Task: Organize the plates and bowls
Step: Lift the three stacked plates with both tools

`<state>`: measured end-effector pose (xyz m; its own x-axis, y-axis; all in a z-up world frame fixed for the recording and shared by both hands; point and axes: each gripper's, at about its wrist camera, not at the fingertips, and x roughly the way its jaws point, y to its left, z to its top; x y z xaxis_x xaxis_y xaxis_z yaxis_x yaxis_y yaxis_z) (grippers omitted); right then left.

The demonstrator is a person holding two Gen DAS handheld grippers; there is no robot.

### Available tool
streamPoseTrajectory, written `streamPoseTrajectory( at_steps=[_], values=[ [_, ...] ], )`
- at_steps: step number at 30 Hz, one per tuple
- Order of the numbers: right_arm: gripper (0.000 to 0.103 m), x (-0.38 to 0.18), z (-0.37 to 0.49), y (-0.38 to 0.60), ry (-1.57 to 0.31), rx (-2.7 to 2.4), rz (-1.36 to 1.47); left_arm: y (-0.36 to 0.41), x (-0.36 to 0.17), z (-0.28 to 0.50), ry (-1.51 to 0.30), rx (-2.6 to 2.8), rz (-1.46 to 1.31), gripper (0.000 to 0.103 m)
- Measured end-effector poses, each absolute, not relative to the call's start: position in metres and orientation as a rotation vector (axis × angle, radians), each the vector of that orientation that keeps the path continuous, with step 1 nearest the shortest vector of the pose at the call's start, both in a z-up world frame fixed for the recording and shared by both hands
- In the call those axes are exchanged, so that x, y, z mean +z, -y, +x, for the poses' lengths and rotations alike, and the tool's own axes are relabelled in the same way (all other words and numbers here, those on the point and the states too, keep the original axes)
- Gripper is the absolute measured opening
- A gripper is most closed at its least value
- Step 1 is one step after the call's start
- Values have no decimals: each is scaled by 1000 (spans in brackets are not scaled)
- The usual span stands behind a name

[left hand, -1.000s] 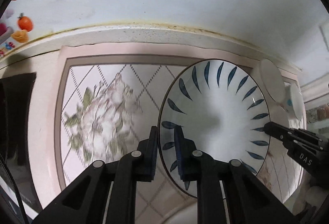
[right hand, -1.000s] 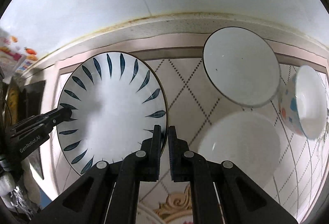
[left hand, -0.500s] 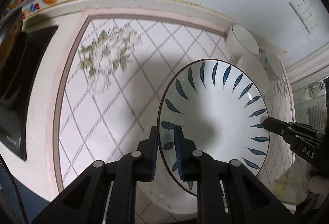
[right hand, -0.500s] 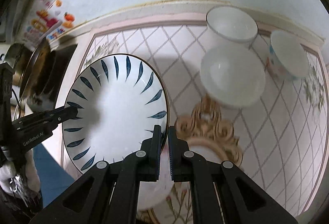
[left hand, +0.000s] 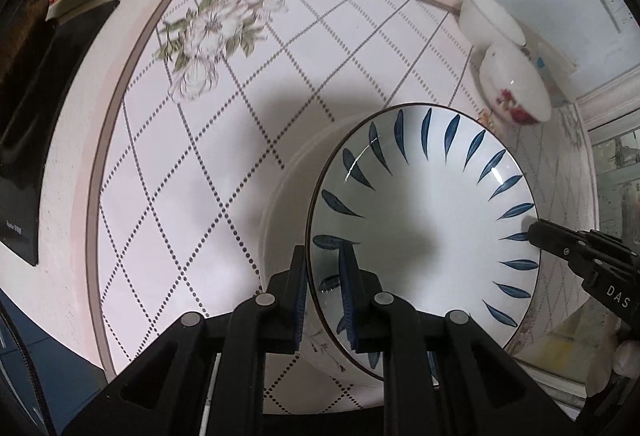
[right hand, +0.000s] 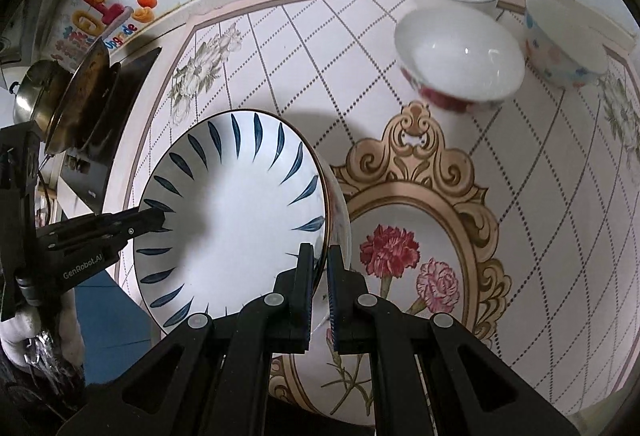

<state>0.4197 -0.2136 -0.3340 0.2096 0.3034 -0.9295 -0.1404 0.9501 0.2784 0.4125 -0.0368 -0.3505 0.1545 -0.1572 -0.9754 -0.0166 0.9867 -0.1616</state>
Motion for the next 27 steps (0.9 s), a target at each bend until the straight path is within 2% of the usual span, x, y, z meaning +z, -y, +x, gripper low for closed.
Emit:
streamPoseTrajectory(
  at_steps=[7,27],
  values=[
    [8,-351,423,205,-1336,332,102,34,-370,409,-1443,-44,-167,14],
    [10,-352,427,207,-1366,306,135,38,-373,405,-1446,12,-184,16]
  ],
)
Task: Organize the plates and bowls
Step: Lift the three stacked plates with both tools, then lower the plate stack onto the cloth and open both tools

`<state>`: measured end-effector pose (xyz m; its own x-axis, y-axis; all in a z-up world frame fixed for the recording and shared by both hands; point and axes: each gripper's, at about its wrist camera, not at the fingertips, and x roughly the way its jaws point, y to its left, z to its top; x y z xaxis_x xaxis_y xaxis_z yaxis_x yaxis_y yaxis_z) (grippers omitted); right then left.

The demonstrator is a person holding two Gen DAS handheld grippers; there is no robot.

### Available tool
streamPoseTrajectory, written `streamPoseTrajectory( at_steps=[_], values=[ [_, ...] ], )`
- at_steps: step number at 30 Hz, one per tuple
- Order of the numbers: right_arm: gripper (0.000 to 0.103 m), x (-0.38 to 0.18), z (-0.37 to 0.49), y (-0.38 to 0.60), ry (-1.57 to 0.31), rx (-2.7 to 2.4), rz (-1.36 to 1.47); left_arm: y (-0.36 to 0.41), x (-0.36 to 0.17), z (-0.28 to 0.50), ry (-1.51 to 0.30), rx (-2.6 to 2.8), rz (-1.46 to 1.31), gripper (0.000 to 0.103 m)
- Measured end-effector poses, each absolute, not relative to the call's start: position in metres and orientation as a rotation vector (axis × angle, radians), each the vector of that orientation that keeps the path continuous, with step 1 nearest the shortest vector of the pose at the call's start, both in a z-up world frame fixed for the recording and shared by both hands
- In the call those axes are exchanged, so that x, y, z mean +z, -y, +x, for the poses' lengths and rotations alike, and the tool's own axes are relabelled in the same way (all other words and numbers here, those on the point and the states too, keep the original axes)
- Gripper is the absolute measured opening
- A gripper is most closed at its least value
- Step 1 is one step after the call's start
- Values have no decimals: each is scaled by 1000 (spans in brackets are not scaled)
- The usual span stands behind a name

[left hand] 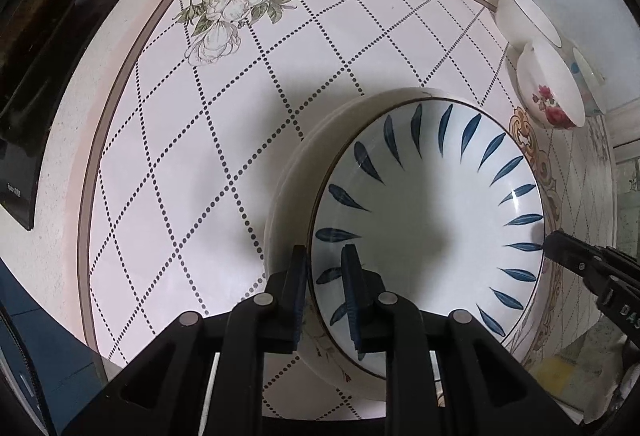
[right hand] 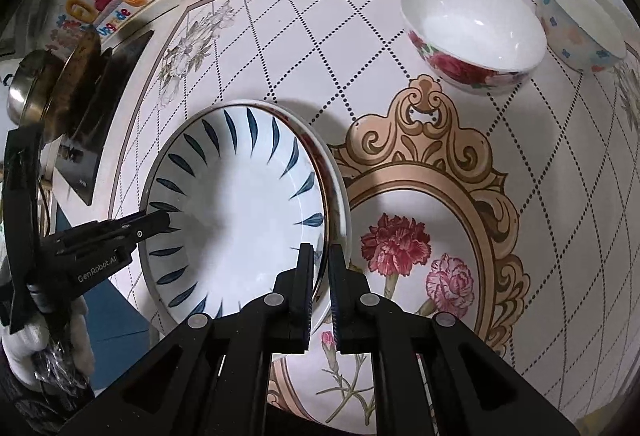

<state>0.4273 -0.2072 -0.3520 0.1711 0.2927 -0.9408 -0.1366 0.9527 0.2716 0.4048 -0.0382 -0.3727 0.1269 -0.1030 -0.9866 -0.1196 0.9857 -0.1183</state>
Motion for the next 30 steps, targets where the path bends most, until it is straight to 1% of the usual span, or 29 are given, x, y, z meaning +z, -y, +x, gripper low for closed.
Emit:
streamPoseTrajectory(
  at_steps=[4,7,12,15,17,19,20,22,23,24,25,26,27,28,30],
  values=[
    [12,-342,426,205,-1356,281,129,37,-364,400,-1441,32,-175,16],
    [12,-333,420,200,-1358,276,131,37,-346,391,-1414,42,-162,16],
    [12,-301,390,190,-1313,285,122,37,-302,363,-1360,22,-155,16],
    [13,-272,365,186,-1278,287,119,41,-270,346,-1309,1,-148,19],
    [19,-248,346,185,-1245,288,122,40,-244,330,-1267,-22,-147,21],
    [38,-230,331,185,-1215,290,129,44,-226,321,-1234,-23,-129,26],
    [42,-220,322,185,-1196,289,129,45,-213,312,-1209,-37,-123,27],
    [51,-201,305,184,-1163,284,122,47,-196,299,-1176,-42,-105,32],
    [53,-193,296,183,-1147,279,122,46,-189,294,-1161,-44,-100,32],
    [58,-185,286,183,-1131,274,122,46,-181,287,-1146,-42,-93,34],
    [63,-179,279,181,-1120,272,119,47,-176,283,-1140,-43,-90,39],
    [66,-172,269,180,-1107,267,114,47,-171,278,-1133,-50,-90,45],
    [72,-167,263,180,-1098,263,112,46,-164,271,-1120,-58,-91,62],
    [77,-162,257,180,-1090,265,113,46,-160,266,-1105,-64,-96,73],
    [82,-152,242,179,-1066,276,126,46,-150,254,-1064,-64,-87,73]
  ],
)
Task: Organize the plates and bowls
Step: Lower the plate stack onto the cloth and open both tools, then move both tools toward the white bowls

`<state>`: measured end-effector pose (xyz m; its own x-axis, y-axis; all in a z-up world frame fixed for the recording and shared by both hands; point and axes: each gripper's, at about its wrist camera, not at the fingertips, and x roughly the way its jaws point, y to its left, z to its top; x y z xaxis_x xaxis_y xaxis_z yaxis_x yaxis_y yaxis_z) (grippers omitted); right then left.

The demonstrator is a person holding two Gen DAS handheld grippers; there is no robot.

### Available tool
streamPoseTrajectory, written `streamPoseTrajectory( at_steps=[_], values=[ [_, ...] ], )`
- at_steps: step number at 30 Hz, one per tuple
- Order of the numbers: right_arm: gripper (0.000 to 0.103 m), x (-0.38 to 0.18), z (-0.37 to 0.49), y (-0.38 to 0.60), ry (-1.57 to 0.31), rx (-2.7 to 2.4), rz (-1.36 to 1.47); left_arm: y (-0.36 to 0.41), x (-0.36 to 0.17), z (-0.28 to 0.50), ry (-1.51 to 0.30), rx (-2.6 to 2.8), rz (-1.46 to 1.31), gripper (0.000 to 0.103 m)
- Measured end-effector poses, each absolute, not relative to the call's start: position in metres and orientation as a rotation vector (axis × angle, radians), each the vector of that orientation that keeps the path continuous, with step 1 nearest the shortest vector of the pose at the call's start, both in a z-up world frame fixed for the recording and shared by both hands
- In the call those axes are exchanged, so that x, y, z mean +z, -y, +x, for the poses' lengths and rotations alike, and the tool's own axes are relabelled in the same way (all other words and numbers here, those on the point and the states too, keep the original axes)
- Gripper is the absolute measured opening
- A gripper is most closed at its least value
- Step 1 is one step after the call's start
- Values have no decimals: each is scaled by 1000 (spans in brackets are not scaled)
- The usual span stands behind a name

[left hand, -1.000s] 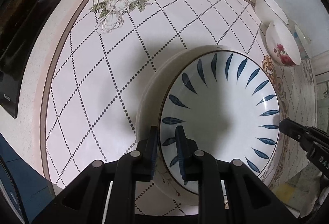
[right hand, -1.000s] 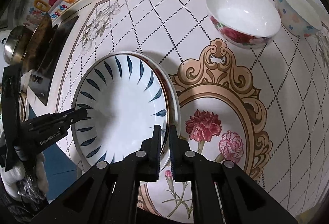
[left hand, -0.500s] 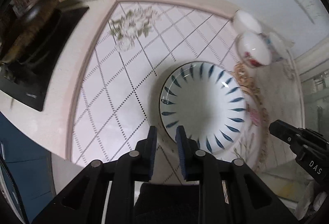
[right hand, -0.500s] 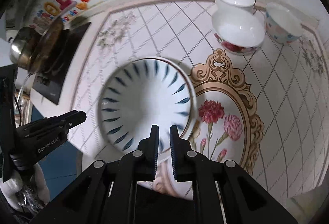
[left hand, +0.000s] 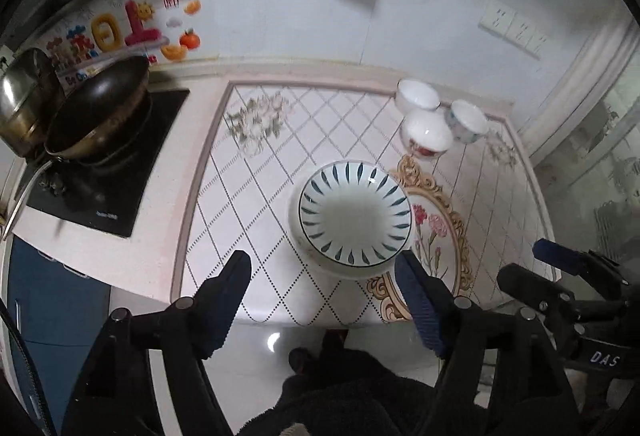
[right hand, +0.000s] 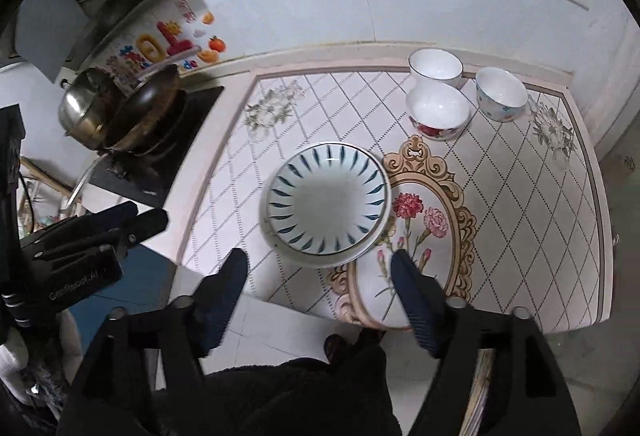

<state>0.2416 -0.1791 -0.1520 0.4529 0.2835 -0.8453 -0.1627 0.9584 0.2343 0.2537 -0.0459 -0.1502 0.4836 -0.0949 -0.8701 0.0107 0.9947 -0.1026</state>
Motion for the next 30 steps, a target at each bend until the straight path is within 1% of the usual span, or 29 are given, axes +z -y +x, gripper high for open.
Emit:
streamPoseTrajectory(
  at_steps=[1,2,5,6,7,9,12,18,22,26,30],
  values=[
    [87,-147,236,179,-1055,273,128,46,-146,249,-1051,-63,-77,73],
    [90,-143,229,179,-1042,267,128,46,-142,243,-1036,-62,-70,73],
    [92,-132,211,177,-1012,235,121,46,-134,230,-1016,-76,-66,74],
    [93,-129,205,176,-1007,228,122,46,-132,226,-1013,-83,-70,78],
    [93,-127,202,175,-1007,224,124,46,-131,224,-1009,-89,-72,85],
    [93,-124,194,174,-1006,217,127,47,-129,218,-1002,-101,-68,88],
    [94,-119,181,169,-997,199,111,48,-129,213,-994,-109,-60,97],
    [96,-115,177,170,-980,189,97,52,-135,213,-1005,-105,-62,97],
    [96,-121,191,180,-991,207,118,57,-140,230,-993,-81,-58,97],
    [97,-135,228,210,-1017,243,191,70,-146,263,-970,-49,-52,97],
    [97,-159,283,257,-1051,257,293,92,-159,323,-969,-32,-80,97]
  ],
)
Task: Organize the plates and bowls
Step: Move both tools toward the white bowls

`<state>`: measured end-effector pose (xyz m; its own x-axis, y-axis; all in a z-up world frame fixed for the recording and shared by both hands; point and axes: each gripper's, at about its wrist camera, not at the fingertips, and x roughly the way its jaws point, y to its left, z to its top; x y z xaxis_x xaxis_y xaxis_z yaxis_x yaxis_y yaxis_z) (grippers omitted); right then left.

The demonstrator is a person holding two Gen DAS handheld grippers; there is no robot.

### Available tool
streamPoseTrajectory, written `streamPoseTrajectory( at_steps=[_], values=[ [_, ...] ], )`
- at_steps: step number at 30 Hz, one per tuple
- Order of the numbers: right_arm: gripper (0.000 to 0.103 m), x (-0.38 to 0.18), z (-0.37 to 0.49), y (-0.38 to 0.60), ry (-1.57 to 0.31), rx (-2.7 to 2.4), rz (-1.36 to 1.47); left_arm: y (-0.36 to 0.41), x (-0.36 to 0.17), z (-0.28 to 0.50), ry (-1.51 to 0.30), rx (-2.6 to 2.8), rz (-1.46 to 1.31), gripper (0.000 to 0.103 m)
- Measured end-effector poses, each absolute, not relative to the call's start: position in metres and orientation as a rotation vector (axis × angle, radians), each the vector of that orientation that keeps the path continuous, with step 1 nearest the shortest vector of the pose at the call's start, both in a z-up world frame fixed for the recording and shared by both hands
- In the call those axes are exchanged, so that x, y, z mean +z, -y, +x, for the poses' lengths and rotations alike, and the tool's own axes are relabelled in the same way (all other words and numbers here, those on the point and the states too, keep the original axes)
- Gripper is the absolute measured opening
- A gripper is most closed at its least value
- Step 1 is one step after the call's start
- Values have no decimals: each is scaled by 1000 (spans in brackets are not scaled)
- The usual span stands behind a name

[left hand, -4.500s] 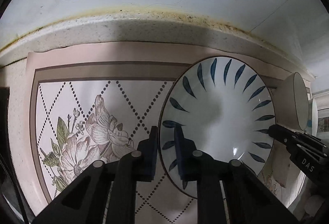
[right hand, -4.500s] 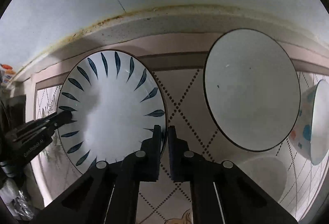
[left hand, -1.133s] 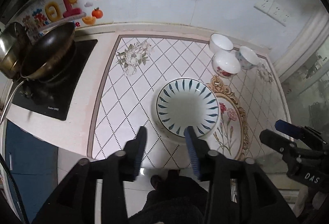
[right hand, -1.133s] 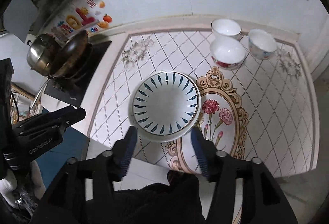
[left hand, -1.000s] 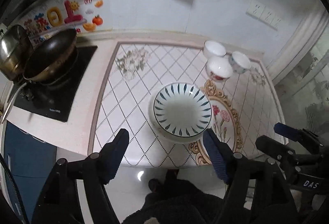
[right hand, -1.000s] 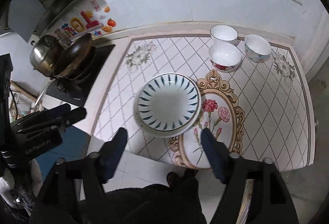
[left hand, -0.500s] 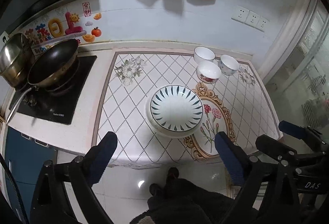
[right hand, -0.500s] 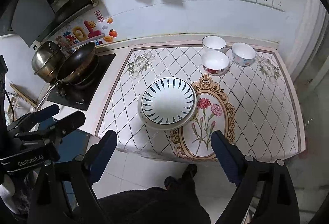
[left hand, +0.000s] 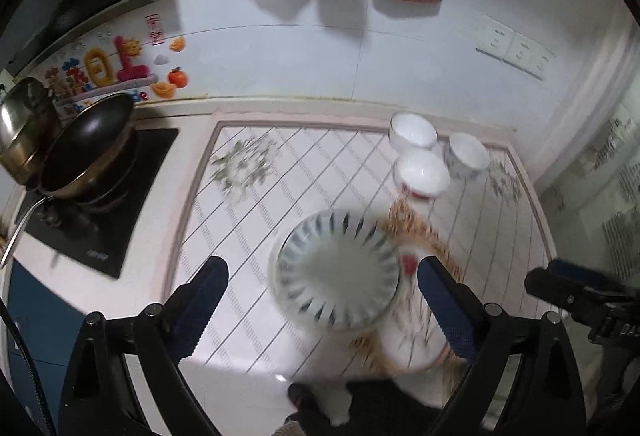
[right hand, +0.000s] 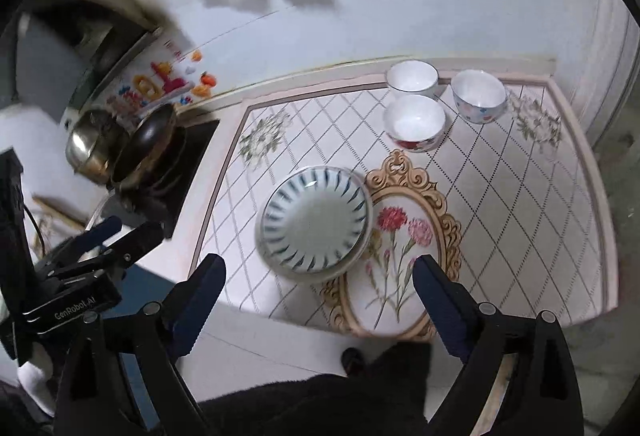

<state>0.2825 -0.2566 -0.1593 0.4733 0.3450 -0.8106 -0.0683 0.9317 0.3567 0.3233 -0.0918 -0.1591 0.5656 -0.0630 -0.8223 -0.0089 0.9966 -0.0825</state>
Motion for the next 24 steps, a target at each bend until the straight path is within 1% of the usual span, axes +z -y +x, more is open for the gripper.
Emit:
streamPoseTrajectory(
  at_steps=[3,6,8,9,10,11,12,13,14,15,16,17,18,19,20,22,24],
  values=[
    [97,-187,337,297,-1084,244,350,116,-181,385,-1029,-36,-114,97],
    [97,-220,399,335,-1120,239,392,136,-213,445,-1144,-84,-202,97],
    [97,-245,436,354,-1143,242,422,150,-241,484,-1232,-114,-268,92],
    [97,-259,455,364,-1163,245,440,158,-255,502,-1262,-122,-285,82],
    [96,-272,471,372,-1181,249,459,165,-268,517,-1282,-123,-292,75],
    [96,-283,483,378,-1195,254,474,172,-280,530,-1306,-123,-294,73],
    [95,-298,500,384,-1213,256,493,178,-293,544,-1331,-118,-299,65],
    [90,-309,514,388,-1230,254,502,182,-304,552,-1347,-125,-314,59],
    [86,-324,530,393,-1258,247,509,188,-318,564,-1377,-131,-326,58],
    [77,-335,542,395,-1276,243,519,191,-325,570,-1390,-135,-335,52],
    [68,-344,549,397,-1289,240,530,196,-335,579,-1403,-148,-348,51],
    [66,-352,556,399,-1300,242,546,201,-345,587,-1417,-164,-355,48],
    [63,-362,565,400,-1311,249,564,205,-353,593,-1425,-178,-358,40],
    [56,-368,570,400,-1314,256,578,209,-360,599,-1434,-193,-355,33],
    [51,-375,576,399,-1317,257,585,214,-367,603,-1439,-189,-331,32],
    [30,-386,584,394,-1329,254,561,218,-372,606,-1442,-180,-299,20],
    [22,-391,586,388,-1330,240,538,221,-373,604,-1441,-169,-269,17]
  ],
)
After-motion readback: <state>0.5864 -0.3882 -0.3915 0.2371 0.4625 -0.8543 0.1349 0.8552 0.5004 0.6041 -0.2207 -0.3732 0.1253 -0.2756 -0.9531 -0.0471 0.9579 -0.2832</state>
